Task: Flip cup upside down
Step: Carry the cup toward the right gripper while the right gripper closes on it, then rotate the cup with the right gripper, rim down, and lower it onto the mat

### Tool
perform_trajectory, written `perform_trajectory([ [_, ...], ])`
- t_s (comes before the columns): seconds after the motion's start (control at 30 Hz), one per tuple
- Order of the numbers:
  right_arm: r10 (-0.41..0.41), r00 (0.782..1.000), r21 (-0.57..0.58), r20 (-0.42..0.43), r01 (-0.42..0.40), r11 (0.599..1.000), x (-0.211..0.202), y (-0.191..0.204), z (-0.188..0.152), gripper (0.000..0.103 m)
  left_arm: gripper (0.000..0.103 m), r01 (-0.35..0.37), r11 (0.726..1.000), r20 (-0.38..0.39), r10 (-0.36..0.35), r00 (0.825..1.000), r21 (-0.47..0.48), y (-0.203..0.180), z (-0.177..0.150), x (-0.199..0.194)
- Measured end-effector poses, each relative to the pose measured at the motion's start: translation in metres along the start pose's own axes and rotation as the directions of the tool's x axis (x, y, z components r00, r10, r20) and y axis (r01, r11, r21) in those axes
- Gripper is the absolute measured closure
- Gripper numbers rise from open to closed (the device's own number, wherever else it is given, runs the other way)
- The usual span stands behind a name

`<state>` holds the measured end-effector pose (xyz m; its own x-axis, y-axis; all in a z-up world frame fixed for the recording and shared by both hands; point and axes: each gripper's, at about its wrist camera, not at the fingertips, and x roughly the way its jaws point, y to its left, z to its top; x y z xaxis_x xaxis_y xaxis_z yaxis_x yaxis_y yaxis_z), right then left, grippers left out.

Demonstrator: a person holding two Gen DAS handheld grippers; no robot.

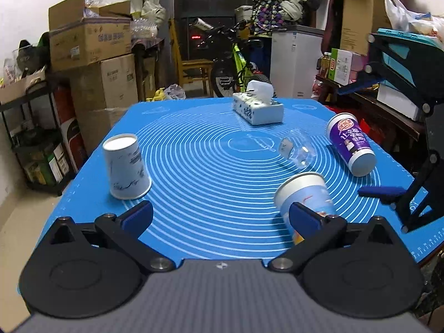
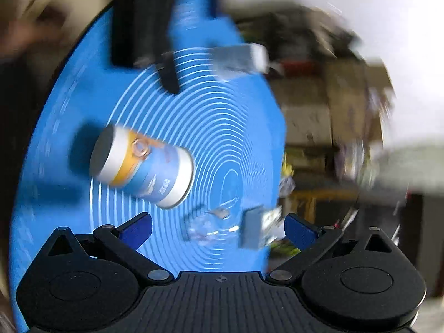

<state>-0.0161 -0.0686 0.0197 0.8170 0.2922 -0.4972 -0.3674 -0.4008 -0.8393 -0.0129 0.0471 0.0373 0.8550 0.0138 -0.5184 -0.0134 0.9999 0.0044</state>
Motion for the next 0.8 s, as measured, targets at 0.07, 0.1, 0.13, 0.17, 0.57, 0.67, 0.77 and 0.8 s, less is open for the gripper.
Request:
perform_trajectory([
  [0.07,0.012,1.000,-0.153,-0.002,-0.012,0.988,0.001,0.010,0.010,0.002,0.000,-0.017,1.000,-0.010,0.017,1.000,0.000,0.001,-0.004,0.003],
  [0.1,0.017,1.000,-0.220,-0.001,-0.017,0.975,0.002,0.017,0.013,0.002,0.000,-0.024,1.000,-0.020,0.024,1.000,0.001,0.002,-0.005,0.005],
  [0.13,0.012,1.000,-0.293,0.002,-0.011,0.956,0.002,0.025,0.018,0.002,0.000,-0.029,1.000,-0.029,0.029,0.999,0.004,0.003,-0.008,0.008],
  [0.17,0.003,1.000,-0.359,0.012,0.002,0.933,0.003,0.032,0.021,0.002,0.000,-0.034,0.999,-0.037,0.034,0.999,0.006,0.003,-0.011,0.010],
  [0.57,0.099,0.994,-0.636,0.054,-0.042,0.770,0.015,0.085,0.052,0.003,0.000,-0.081,0.996,-0.095,0.078,0.992,-0.030,0.018,-0.025,0.020],
  [0.67,0.109,0.993,-0.627,0.036,-0.063,0.777,0.024,0.088,0.059,0.010,0.000,-0.080,0.996,-0.101,0.077,0.992,-0.030,0.017,-0.026,0.021],
  [0.77,0.130,0.991,-0.593,0.007,-0.100,0.799,0.028,0.086,0.061,0.023,0.000,-0.080,0.997,-0.102,0.077,0.992,-0.024,0.017,-0.026,0.021],
  [0.8,0.131,0.991,-0.585,0.001,-0.105,0.804,0.029,0.086,0.060,0.030,0.000,-0.081,0.996,-0.102,0.078,0.992,-0.024,0.017,-0.026,0.021],
])
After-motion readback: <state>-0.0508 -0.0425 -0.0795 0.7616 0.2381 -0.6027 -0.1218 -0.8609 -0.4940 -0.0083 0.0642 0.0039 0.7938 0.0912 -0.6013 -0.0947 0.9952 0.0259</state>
